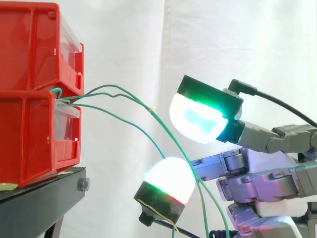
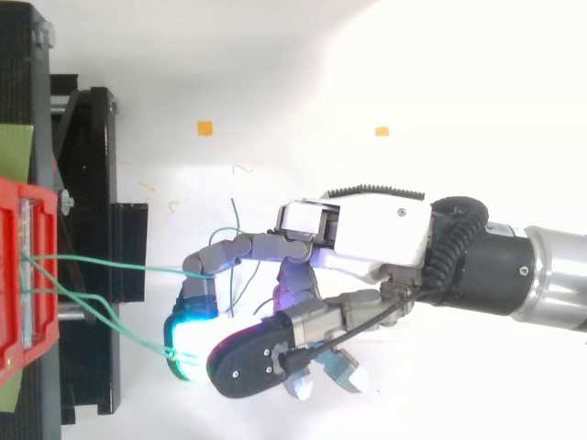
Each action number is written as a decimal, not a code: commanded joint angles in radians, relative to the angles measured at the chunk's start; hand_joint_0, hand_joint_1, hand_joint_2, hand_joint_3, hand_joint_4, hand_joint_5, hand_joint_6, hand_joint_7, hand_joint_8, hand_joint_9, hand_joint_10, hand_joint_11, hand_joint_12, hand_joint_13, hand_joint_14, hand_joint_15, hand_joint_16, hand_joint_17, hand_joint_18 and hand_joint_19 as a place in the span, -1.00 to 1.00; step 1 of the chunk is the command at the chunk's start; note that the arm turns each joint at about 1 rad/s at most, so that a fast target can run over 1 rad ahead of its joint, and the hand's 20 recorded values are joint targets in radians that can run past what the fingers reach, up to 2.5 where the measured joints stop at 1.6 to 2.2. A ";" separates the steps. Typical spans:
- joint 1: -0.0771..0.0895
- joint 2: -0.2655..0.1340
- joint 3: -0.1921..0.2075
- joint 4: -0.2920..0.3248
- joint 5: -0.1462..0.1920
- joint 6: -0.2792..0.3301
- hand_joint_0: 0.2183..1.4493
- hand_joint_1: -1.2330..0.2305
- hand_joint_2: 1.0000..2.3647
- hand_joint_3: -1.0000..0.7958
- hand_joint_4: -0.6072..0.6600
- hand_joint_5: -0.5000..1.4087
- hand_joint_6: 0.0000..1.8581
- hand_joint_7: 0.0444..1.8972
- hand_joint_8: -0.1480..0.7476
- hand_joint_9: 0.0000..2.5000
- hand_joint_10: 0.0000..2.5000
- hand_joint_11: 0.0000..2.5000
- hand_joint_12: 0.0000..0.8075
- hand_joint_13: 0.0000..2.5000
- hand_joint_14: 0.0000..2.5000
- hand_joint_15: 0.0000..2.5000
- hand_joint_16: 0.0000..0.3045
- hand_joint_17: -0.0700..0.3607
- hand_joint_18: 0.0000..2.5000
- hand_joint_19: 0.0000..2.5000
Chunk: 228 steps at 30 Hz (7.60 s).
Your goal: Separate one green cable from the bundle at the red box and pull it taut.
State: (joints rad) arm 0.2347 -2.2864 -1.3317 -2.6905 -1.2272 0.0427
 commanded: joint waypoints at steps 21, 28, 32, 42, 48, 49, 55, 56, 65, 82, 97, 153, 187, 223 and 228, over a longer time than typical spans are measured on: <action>0.000 0.001 0.000 -0.015 0.000 -0.012 -0.17 -0.38 -0.98 -0.21 -0.02 -0.32 -0.46 0.35 -0.10 0.68 -0.98 -0.47 0.04 0.27 -0.98 -0.48 -0.62 -0.07 0.09 -0.56; 0.000 0.001 0.000 -0.029 0.000 -0.017 -0.18 -0.50 -0.98 -0.16 -0.05 -0.32 -0.46 0.35 -0.10 0.67 -0.98 -0.48 0.03 0.27 -0.98 -0.48 -0.61 -0.06 0.08 -0.57; -0.002 0.001 0.031 -0.107 -0.006 -0.043 -0.19 -0.62 -0.98 -0.18 -0.01 -0.32 -0.46 0.36 -0.09 0.67 -0.98 -0.49 0.04 0.25 -0.98 -0.48 -0.61 -0.06 0.07 -0.57; -0.005 0.001 0.057 -0.196 -0.008 -0.052 -0.57 -0.61 -1.00 -0.44 0.07 -0.32 -0.46 0.35 -0.10 0.68 -0.98 -0.51 0.05 0.27 -0.98 -0.50 -0.58 -0.01 0.10 -0.60; -0.005 0.001 0.057 -0.196 -0.008 -0.052 -0.48 -0.03 -1.00 -0.44 0.05 -0.32 -0.46 0.36 -0.12 0.68 -0.98 -0.49 0.05 0.27 -0.98 -0.49 -0.60 -0.04 0.08 -0.57; -0.005 -0.001 0.057 -0.196 -0.008 -0.052 -0.47 0.00 -1.00 -0.44 0.05 -0.32 -0.46 0.37 -0.12 0.68 -0.98 -0.50 0.03 0.27 -0.98 -0.49 -0.60 -0.04 0.07 -0.57; -0.005 0.001 0.057 -0.196 -0.006 -0.052 -0.31 -0.05 -1.00 -0.44 0.05 -0.32 -0.46 0.37 -0.17 0.69 -0.98 -0.50 0.02 0.27 -0.98 -0.48 -0.62 -0.07 0.06 -0.55; -0.005 0.001 0.057 -0.195 -0.006 -0.052 -0.28 -0.11 -1.00 -0.44 0.04 -0.32 -0.46 0.36 -0.17 0.69 -0.98 -0.50 0.03 0.27 -0.98 -0.48 -0.62 -0.07 0.06 -0.55; -0.005 0.001 0.057 -0.195 -0.005 -0.057 -0.20 -0.44 -0.97 -0.16 -0.02 -0.32 -0.46 0.35 -0.15 0.69 -0.98 -0.48 0.02 0.27 -0.98 -0.48 -0.62 -0.07 0.06 -0.55; -0.002 0.001 0.057 -0.196 -0.003 -0.058 -0.61 -0.20 -1.00 -0.44 0.07 -0.32 -0.46 0.36 -0.11 0.70 -0.98 -0.53 0.08 0.29 -0.99 -0.51 -0.56 0.02 0.12 -0.61; 0.000 0.001 0.057 -0.196 -0.003 -0.057 -0.17 -0.30 -0.98 -0.23 0.02 -0.32 -0.46 0.37 -0.16 0.68 -0.98 -0.48 0.02 0.25 -0.98 -0.48 -0.63 -0.09 0.01 -0.54; -0.012 0.044 0.144 -0.505 -0.118 -0.095 -0.15 -0.34 -0.97 -0.09 0.11 -0.35 -0.46 0.20 -0.18 0.59 -0.98 -0.58 -0.03 0.24 -0.98 -0.49 -0.69 -0.18 -0.05 -0.52; -0.034 0.096 0.229 -0.718 -0.172 -0.118 -0.16 -0.33 -0.97 -0.09 0.10 -0.35 -0.46 0.18 -0.19 0.59 -0.98 -0.57 -0.03 0.25 -0.98 -0.48 -0.69 -0.18 -0.07 -0.52; -0.038 0.094 0.227 -0.611 -0.173 -0.121 -0.16 -0.33 -0.97 -0.10 0.11 -0.35 -0.46 0.17 -0.20 0.59 -0.98 -0.56 -0.03 0.25 -0.98 -0.47 -0.69 -0.19 -0.07 -0.52; -0.038 0.094 0.227 -0.568 -0.172 -0.121 -0.16 -0.33 -0.97 -0.10 0.12 -0.35 -0.46 0.17 -0.19 0.59 -0.98 -0.56 -0.04 0.25 -0.98 -0.47 -0.70 -0.19 -0.07 -0.52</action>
State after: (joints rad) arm 0.1964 -2.1918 -1.1044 -3.2779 -1.4000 -0.0784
